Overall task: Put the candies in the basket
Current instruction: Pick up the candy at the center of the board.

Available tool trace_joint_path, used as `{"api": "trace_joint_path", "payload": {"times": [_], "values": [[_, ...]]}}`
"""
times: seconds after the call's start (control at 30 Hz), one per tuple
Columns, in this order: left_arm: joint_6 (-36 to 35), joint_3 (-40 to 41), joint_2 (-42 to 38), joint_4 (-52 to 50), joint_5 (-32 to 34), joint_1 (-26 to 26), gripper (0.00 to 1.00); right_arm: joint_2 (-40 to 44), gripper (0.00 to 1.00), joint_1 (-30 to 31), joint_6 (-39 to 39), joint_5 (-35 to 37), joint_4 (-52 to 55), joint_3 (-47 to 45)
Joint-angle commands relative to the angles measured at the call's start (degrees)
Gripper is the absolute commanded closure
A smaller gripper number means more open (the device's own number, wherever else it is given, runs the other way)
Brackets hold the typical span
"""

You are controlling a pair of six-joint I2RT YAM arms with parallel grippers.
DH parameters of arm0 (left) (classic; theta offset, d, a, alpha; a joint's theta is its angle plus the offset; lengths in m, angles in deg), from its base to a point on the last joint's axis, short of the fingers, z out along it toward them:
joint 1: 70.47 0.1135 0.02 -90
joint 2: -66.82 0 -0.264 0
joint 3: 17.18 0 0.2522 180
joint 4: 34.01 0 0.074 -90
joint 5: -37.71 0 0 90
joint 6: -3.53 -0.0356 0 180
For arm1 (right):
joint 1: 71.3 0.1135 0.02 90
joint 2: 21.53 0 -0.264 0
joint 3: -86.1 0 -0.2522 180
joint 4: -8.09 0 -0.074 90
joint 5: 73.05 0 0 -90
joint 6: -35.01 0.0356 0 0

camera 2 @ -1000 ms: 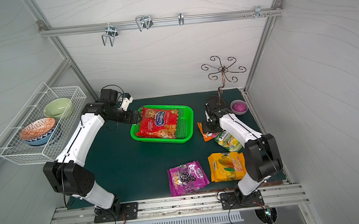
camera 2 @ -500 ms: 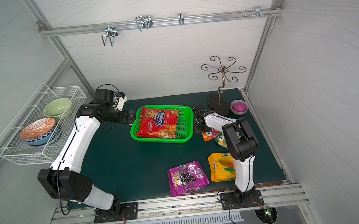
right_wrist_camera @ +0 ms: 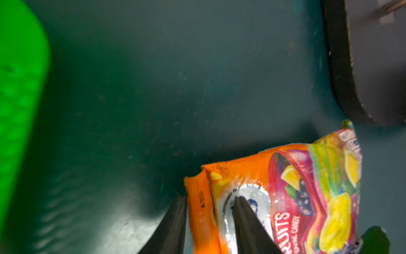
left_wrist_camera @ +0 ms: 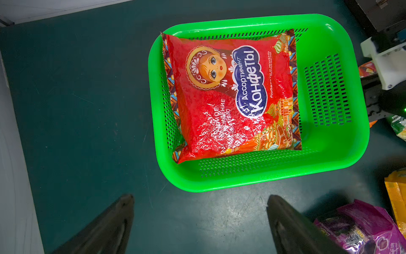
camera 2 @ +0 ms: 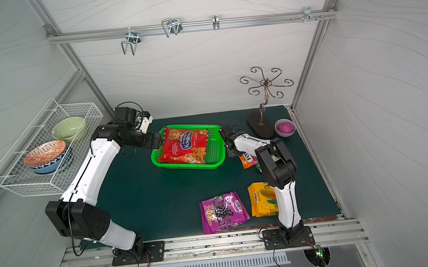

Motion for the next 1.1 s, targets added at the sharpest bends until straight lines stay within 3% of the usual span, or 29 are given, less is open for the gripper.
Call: {"api": "trace_joint_path", "payload": {"times": [0.0,0.13,0.27,0.37,0.6,0.9,1.07], "values": [[-0.7,0.6,-0.8,1.2,-1.0,0.1,0.03,-1.9,0.63,1.2,1.8,2.1,2.6,-0.2],[-0.6,1.0,-0.8,1.4,-1.1,0.1,0.03,-1.9,0.68,1.5,2.5,2.2,2.3,-0.9],[-0.6,1.0,-0.8,1.4,-1.1,0.0,0.03,-1.3,0.90,2.1,2.4,3.8,2.5,-0.4],[-0.8,1.1,-0.8,1.4,-1.1,0.1,0.03,0.1,1.00,2.2,2.5,4.3,5.0,1.2],[-0.9,1.2,-1.1,1.2,-2.5,0.0,0.03,9.7,1.00,-0.5,3.5,-0.6,8.6,1.3],[-1.4,0.8,-0.7,0.2,-6.5,0.0,0.03,25.1,1.00,-8.7,2.6,-18.9,12.0,-0.6],[-1.6,0.7,-0.5,-0.1,-6.1,0.1,0.03,30.1,1.00,-8.6,1.8,-21.1,14.0,2.5]]}}
